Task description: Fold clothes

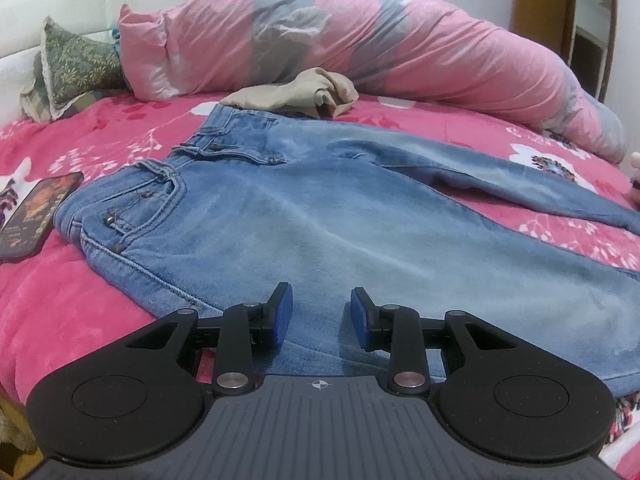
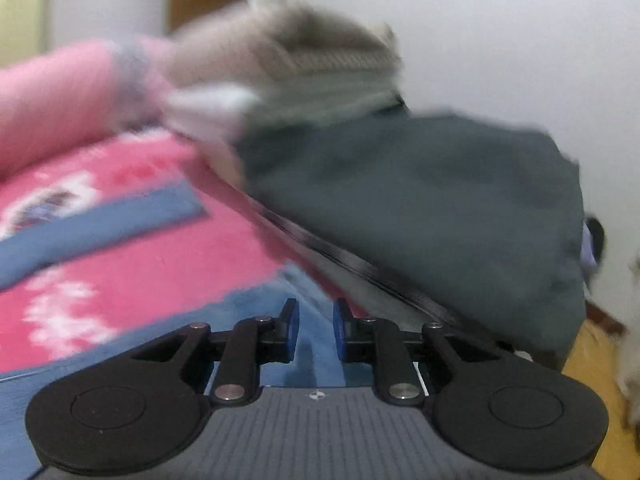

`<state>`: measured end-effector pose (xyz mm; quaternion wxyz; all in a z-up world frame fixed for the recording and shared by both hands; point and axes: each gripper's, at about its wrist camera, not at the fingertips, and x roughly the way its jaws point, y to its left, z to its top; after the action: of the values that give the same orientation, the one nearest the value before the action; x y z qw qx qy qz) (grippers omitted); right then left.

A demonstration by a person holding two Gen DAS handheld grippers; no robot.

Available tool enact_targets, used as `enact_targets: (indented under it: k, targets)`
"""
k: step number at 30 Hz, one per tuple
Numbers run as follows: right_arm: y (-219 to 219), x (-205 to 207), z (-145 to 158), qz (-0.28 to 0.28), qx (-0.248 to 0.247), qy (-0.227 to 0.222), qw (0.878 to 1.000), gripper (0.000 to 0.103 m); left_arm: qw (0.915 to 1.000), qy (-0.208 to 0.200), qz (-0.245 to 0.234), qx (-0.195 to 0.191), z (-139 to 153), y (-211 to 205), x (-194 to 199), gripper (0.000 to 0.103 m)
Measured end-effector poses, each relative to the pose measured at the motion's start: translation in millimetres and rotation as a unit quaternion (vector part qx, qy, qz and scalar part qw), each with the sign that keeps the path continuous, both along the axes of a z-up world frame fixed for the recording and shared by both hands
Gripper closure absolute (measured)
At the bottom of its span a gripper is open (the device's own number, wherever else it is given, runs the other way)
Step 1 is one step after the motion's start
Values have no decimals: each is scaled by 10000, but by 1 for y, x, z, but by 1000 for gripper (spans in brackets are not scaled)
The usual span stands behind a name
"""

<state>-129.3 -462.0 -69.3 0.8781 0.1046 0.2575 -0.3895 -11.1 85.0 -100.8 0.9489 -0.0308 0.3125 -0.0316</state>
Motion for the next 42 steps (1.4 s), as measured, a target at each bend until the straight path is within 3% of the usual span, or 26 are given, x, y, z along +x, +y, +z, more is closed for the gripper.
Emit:
enact_targets:
  k: [3,12,15,18,23,28,33,42]
  targets:
    - [39,1,1,751,-10,10,9972,83,10000,40,47,-5,4,0,-3,70]
    - [117,5,0,2155,102,-213,9762,81,9983,12,578,30,17,16,-21,66]
    - [118,6,-3,1935,58,148,9810,81,9965,119,815,-172,20,27,-27,66]
    - [96,-12,-1,1537,660,-183,9857,81,9947,121,946,-382,23,37,-38,65]
    - [85,-45,-1,1319,1324,-782,9793,80,9950,51,915,-403,26,37,-52,64]
    - [99,-64,5,1555,1606,-1041,9691,80,9951,-63,824,-539,30,33,-59,64]
    - [119,-69,12,2049,1860,-1345,9515,80,9950,-239,715,-651,35,24,-61,64]
    - [164,-59,-1,2748,2404,-1414,9202,80,9954,-339,607,-652,38,6,-65,64]
